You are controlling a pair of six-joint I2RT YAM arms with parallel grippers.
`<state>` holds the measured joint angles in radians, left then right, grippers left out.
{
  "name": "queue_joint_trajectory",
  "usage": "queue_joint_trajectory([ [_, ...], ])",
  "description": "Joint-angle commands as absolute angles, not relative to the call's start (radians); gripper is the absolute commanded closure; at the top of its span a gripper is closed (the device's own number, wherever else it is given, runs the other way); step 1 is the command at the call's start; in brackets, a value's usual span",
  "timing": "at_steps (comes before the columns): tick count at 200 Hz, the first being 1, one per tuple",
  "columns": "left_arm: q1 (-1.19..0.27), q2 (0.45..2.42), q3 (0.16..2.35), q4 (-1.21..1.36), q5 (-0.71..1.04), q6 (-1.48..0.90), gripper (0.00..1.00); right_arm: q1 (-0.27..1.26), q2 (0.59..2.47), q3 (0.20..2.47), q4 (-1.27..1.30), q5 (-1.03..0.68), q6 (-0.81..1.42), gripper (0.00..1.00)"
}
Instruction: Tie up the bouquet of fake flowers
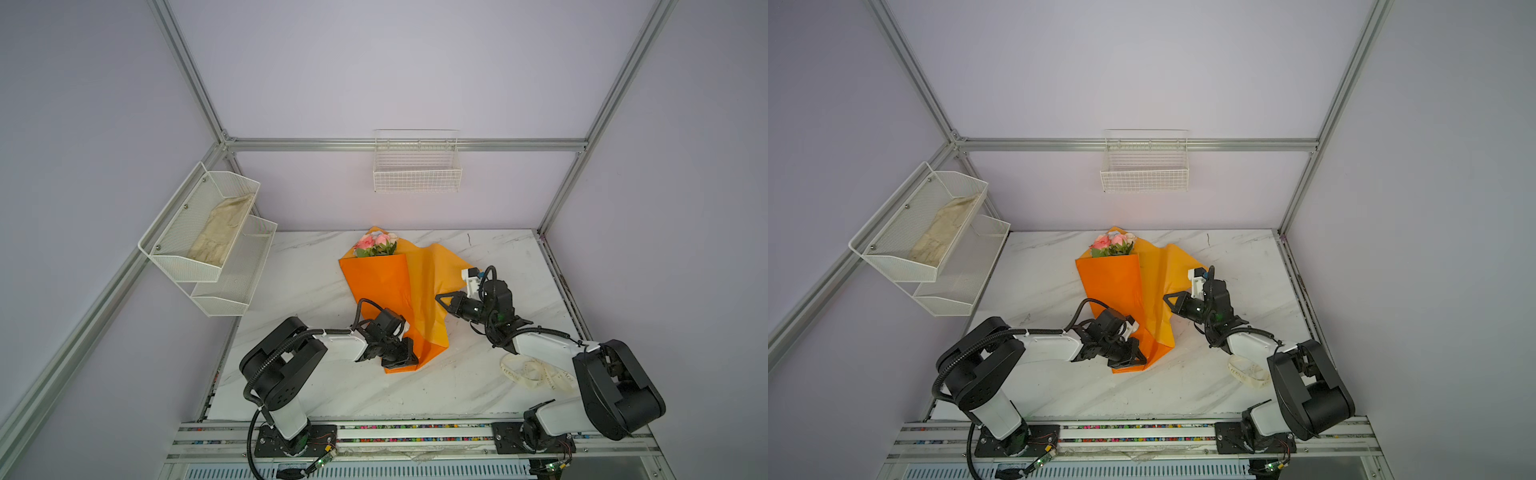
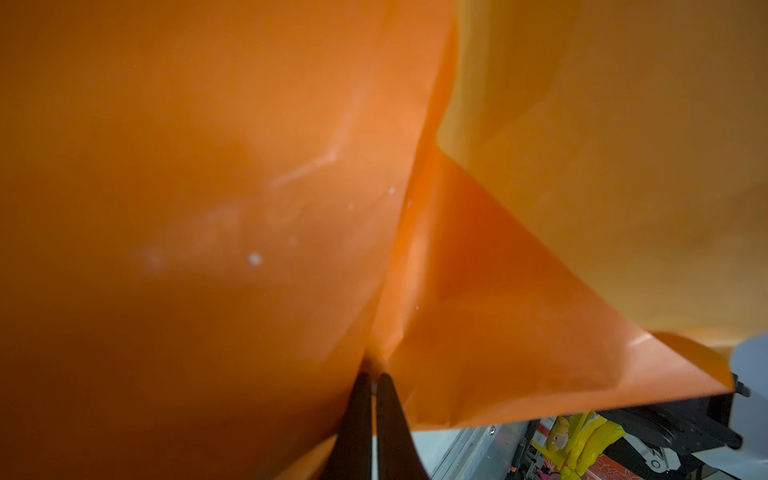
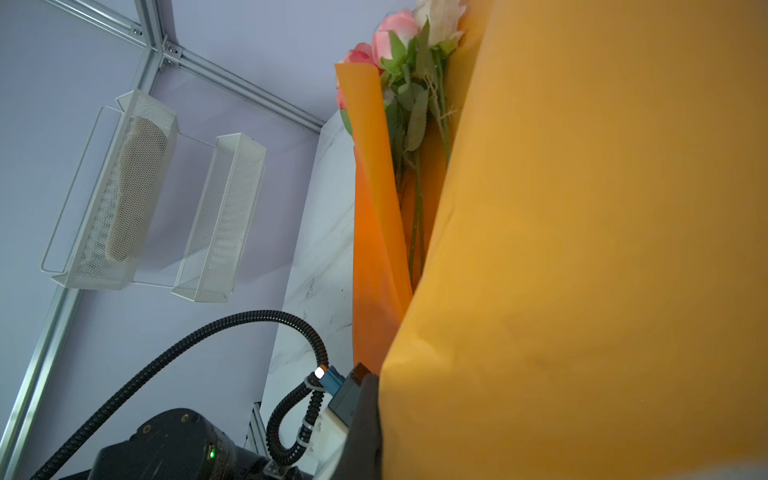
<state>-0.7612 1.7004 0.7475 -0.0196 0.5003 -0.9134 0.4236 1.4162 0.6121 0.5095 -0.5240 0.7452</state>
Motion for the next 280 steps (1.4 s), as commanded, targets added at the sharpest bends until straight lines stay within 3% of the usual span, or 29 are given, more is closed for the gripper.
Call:
queue_joint_trajectory([
  [1, -0.765, 1.667, 0.704, -0.050, 0.448, -0.896, 0.92, 0.497, 1.385, 0.671, 0.400, -0.396, 0.702, 0.97],
  [84, -0.765, 1.592, 0.654, -0.011, 0.387, -0.916, 0.93, 0.748, 1.439, 0.871, 0.181, -0.054, 0.655, 1.00],
  [149, -0.760, 1.514, 0.587, 0.001, 0.349, -0.929, 0.93, 0.893, 1.573, 1.028, 0.071, 0.085, 0.614, 1.00],
  [215, -0.756, 1.491, 0.509, 0.078, 0.331, -0.971, 0.94, 0.934, 1.686, 1.074, 0.185, 0.002, 0.728, 1.00],
  [280, -0.756, 1.134, 0.371, 0.048, 0.183, -1.006, 0.81, 0.933, 1.790, 1.140, 0.180, -0.043, 0.798, 1.00],
])
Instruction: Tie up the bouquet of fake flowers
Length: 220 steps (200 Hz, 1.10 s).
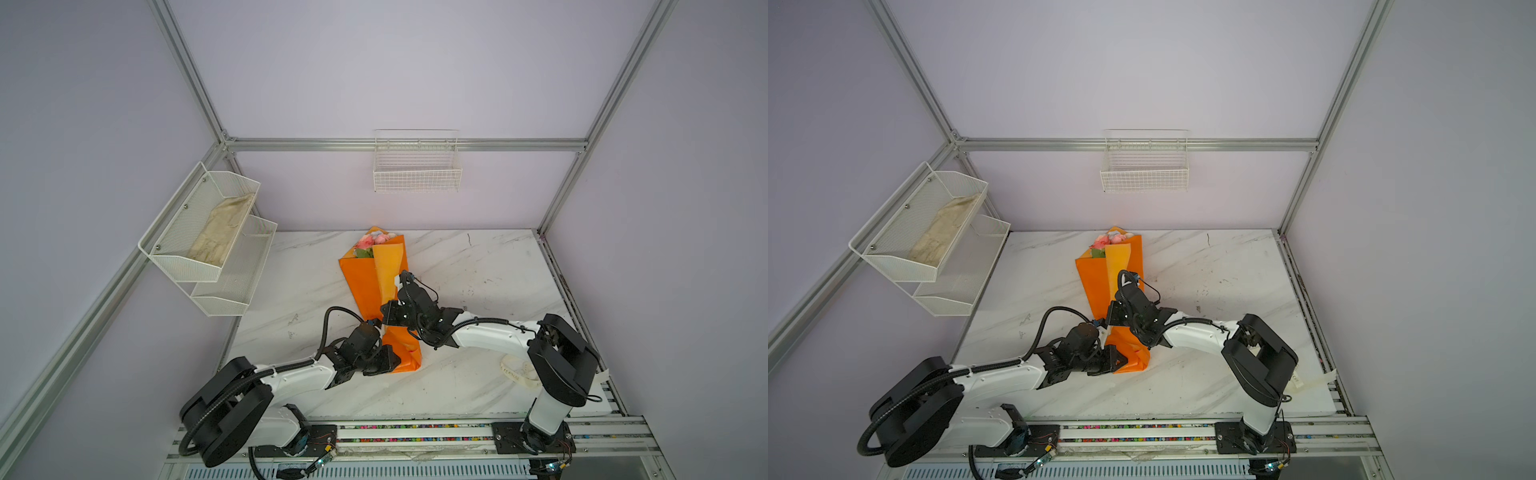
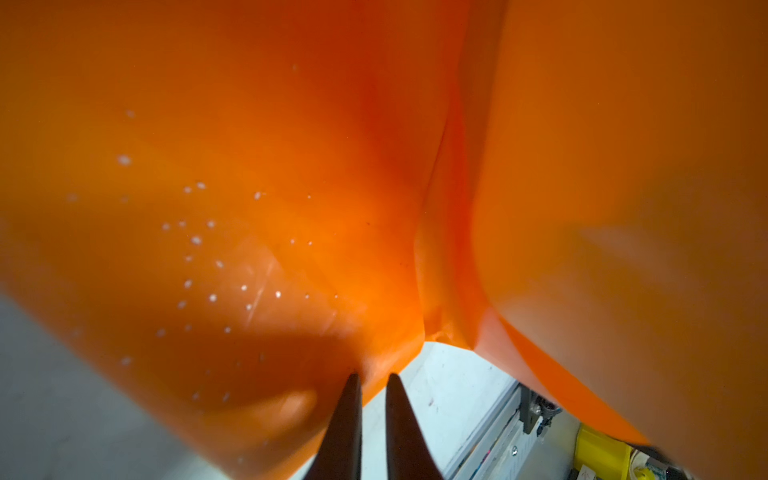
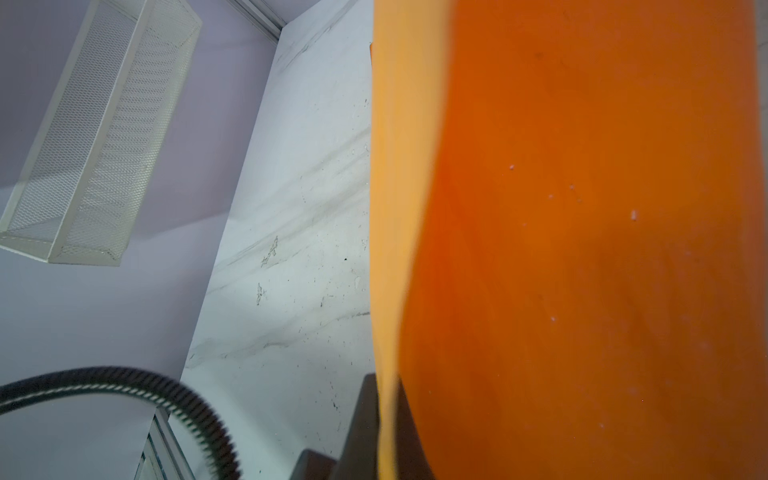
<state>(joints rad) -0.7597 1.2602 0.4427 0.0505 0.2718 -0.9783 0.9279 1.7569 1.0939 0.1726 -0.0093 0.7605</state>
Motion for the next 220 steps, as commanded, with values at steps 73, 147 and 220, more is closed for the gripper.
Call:
queue_joint_trajectory([
  [73, -0.721, 0.786, 0.264, 0.012, 0.064, -1.040, 0.57, 0.914, 1.931, 1.280, 0.108, -0.084, 0.787, 0.94],
  [147, -0.650, 0.858, 0.275, 0.053, 0.161, -1.045, 0.45, 0.905, 1.962, 1.289, 0.115, -0.128, 0.779, 0.93],
  [220, -0.625, 1.001, 0.321, 0.146, 0.241, -1.034, 0.45, 0.891, 1.961, 1.289, 0.120, -0.141, 0.779, 0.90],
])
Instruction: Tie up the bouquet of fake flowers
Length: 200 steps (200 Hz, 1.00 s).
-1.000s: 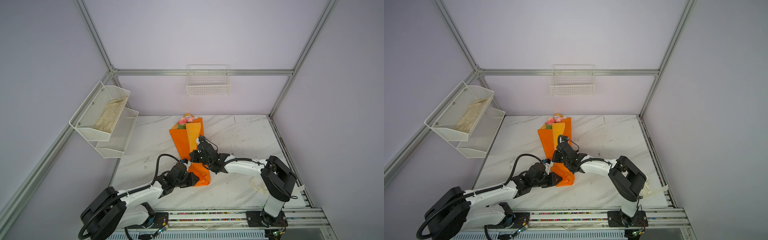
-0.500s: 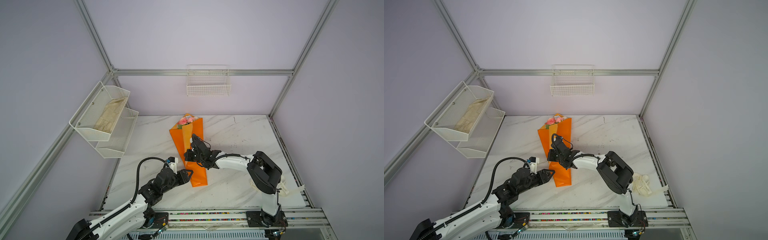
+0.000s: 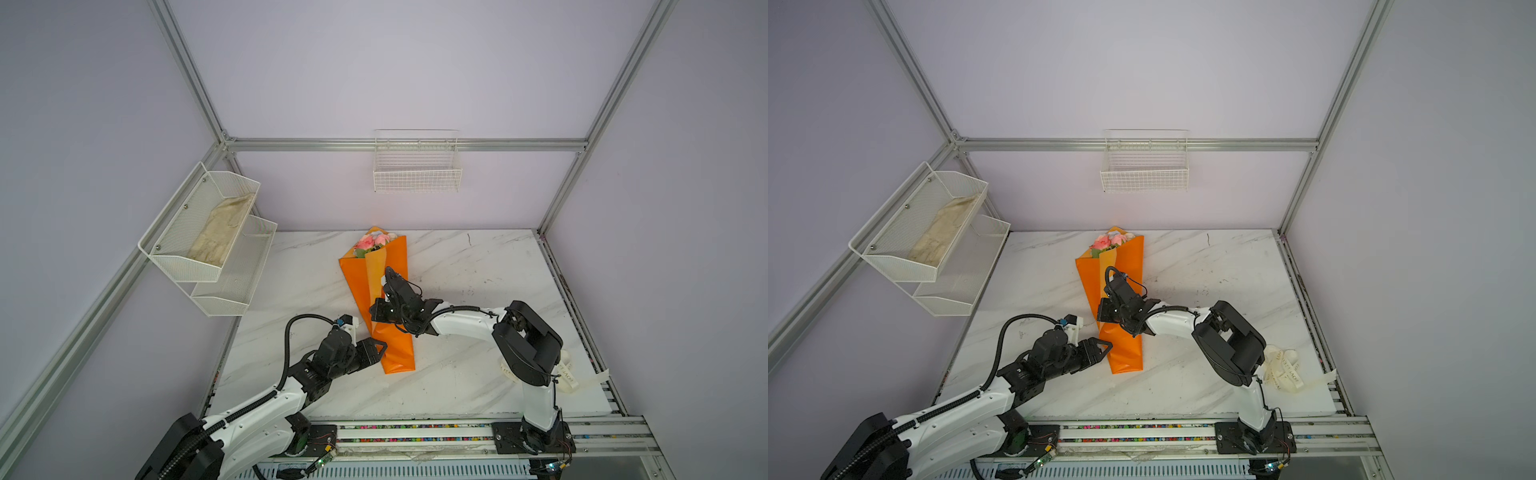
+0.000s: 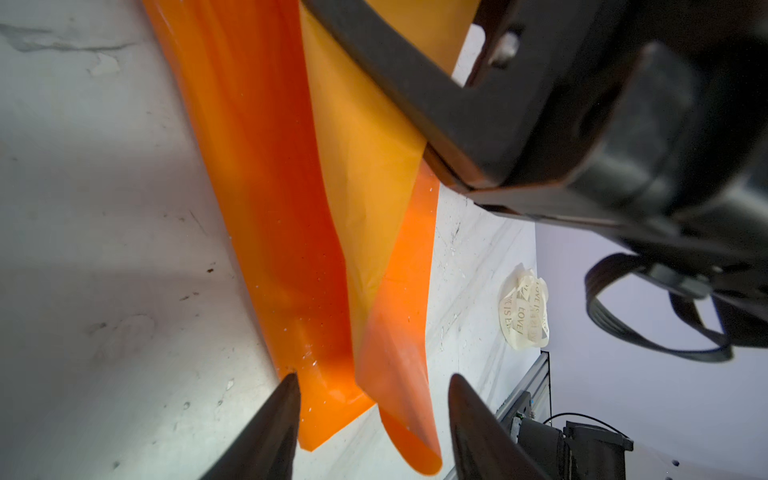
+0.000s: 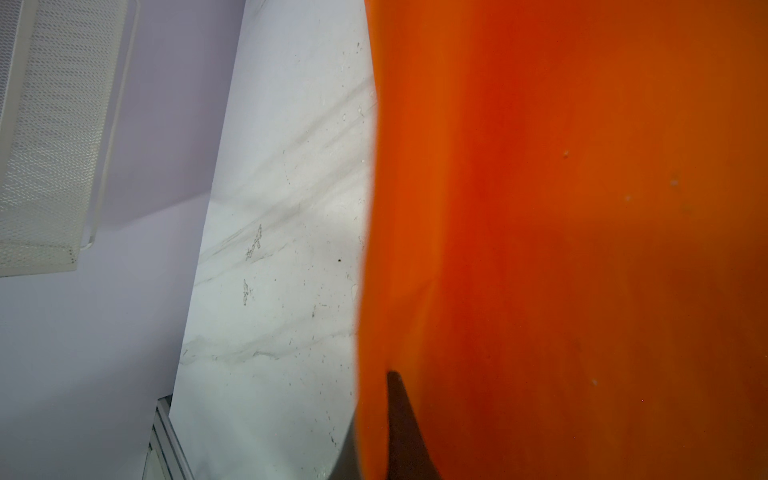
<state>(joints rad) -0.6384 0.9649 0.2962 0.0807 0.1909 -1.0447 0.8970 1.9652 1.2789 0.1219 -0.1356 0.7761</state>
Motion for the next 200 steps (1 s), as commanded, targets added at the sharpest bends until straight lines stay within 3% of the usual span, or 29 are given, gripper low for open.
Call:
queue_joint_trajectory([
  [1, -0.625, 1.003, 0.322, 0.145, 0.243, -1.034, 0.45, 0.891, 1.962, 1.289, 0.120, -0.142, 0.778, 0.90],
  [23, -0.620, 1.054, 0.343, 0.132, 0.262, -1.031, 0.52, 0.887, 1.962, 1.295, 0.120, -0.146, 0.781, 0.89],
  [49, -0.608, 1.107, 0.353, 0.125, 0.253, -1.031, 0.68, 0.881, 1.949, 1.294, 0.118, -0.148, 0.780, 0.87],
  [69, -0.597, 1.130, 0.357, 0.111, 0.253, -1.028, 0.79, 0.874, 1.923, 1.285, 0.110, -0.156, 0.777, 0.79],
  [96, -0.589, 1.140, 0.344, 0.100, 0.243, -1.028, 0.81, 0.842, 1.827, 1.224, 0.118, -0.164, 0.769, 0.59],
  [131, -0.578, 1.173, 0.364, 0.111, 0.260, -1.008, 0.85, 0.790, 1.653, 1.115, 0.118, -0.187, 0.729, 0.44],
  [175, -0.573, 1.202, 0.358, 0.135, 0.279, -1.012, 0.86, 0.716, 1.501, 0.961, 0.126, -0.189, 0.723, 0.39],
  [200, -0.571, 1.211, 0.367, 0.159, 0.301, -1.004, 0.85, 0.704, 1.531, 0.914, 0.190, -0.277, 0.715, 0.47],
])
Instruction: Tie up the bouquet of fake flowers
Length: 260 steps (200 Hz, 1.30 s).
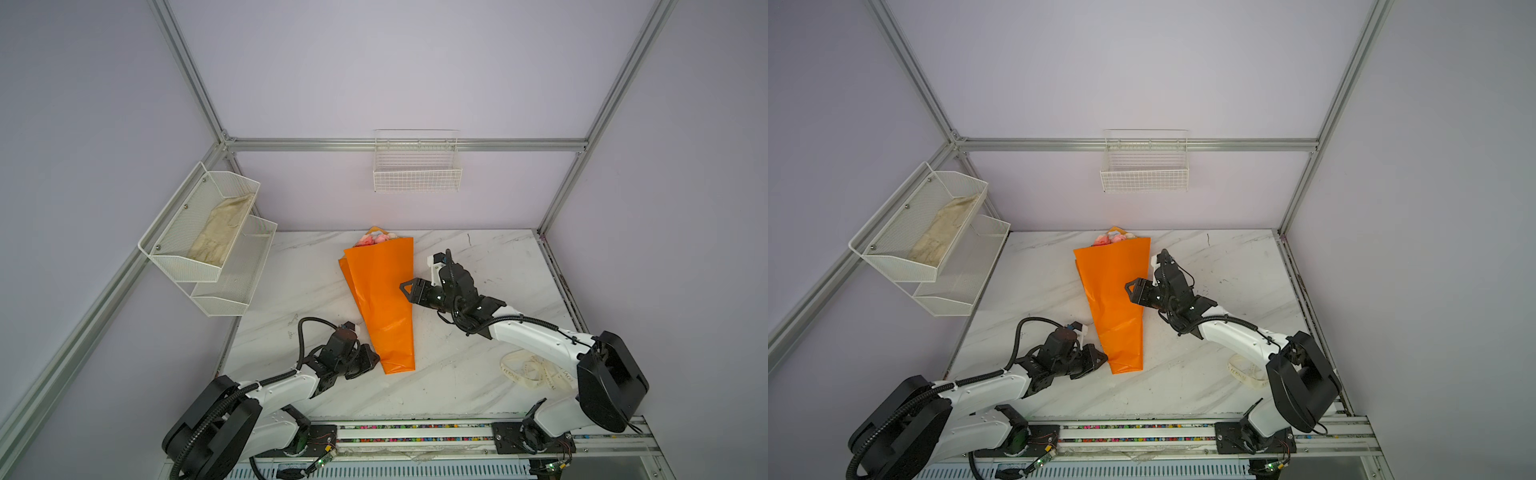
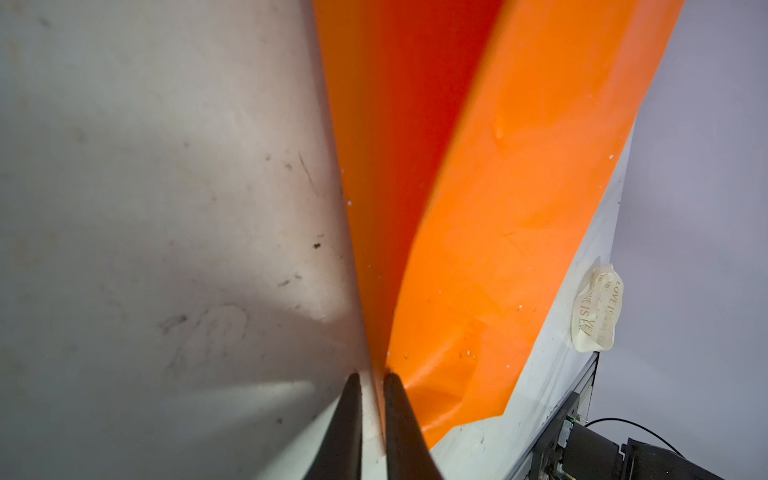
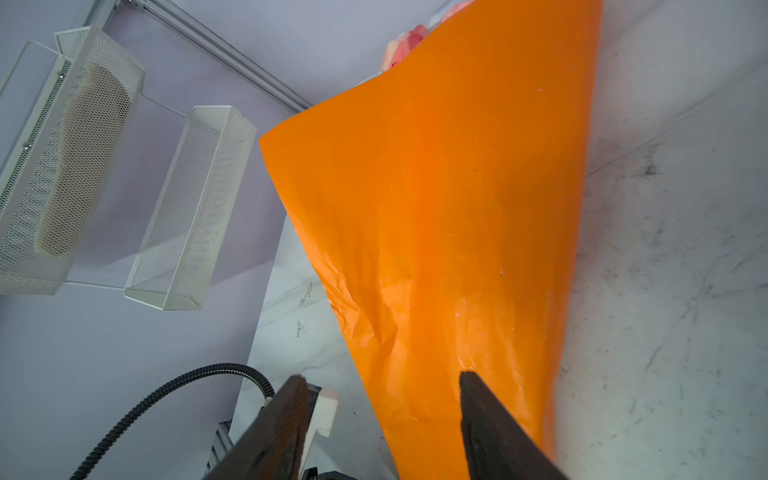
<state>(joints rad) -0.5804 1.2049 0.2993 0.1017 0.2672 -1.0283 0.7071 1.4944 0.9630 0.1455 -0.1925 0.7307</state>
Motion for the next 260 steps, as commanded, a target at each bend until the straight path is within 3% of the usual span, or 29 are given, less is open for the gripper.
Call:
queue_joint_trajectory([
  [1, -0.571, 1.211, 0.368, 0.159, 0.302, -1.003, 0.85, 0.704, 1.534, 0.912, 0.192, -0.281, 0.716, 0.48],
  [36, -0.569, 1.222, 0.389, 0.147, 0.308, -0.989, 0.84, 0.705, 1.648, 0.847, 0.366, -0.425, 0.788, 0.73],
  [55, -0.568, 1.229, 0.394, 0.141, 0.327, -0.978, 0.84, 0.706, 1.701, 0.821, 0.418, -0.486, 0.805, 0.78],
  [111, -0.566, 1.233, 0.391, 0.126, 0.340, -0.967, 0.85, 0.704, 1.797, 0.736, 0.445, -0.482, 0.798, 0.80],
  [144, -0.566, 1.236, 0.403, 0.117, 0.340, -0.962, 0.85, 0.694, 1.710, 0.729, 0.471, -0.500, 0.812, 0.73],
  [187, -0.565, 1.225, 0.405, 0.096, 0.338, -0.956, 0.85, 0.607, 1.657, 0.747, 0.471, -0.551, 0.770, 0.73],
  [223, -0.565, 1.205, 0.399, 0.079, 0.333, -0.954, 0.84, 0.544, 1.788, 0.860, 0.478, -0.679, 0.707, 0.84],
  [260, -0.565, 1.193, 0.401, 0.057, 0.329, -0.948, 0.83, 0.535, 1.915, 0.920, 0.485, -0.681, 0.712, 0.84],
])
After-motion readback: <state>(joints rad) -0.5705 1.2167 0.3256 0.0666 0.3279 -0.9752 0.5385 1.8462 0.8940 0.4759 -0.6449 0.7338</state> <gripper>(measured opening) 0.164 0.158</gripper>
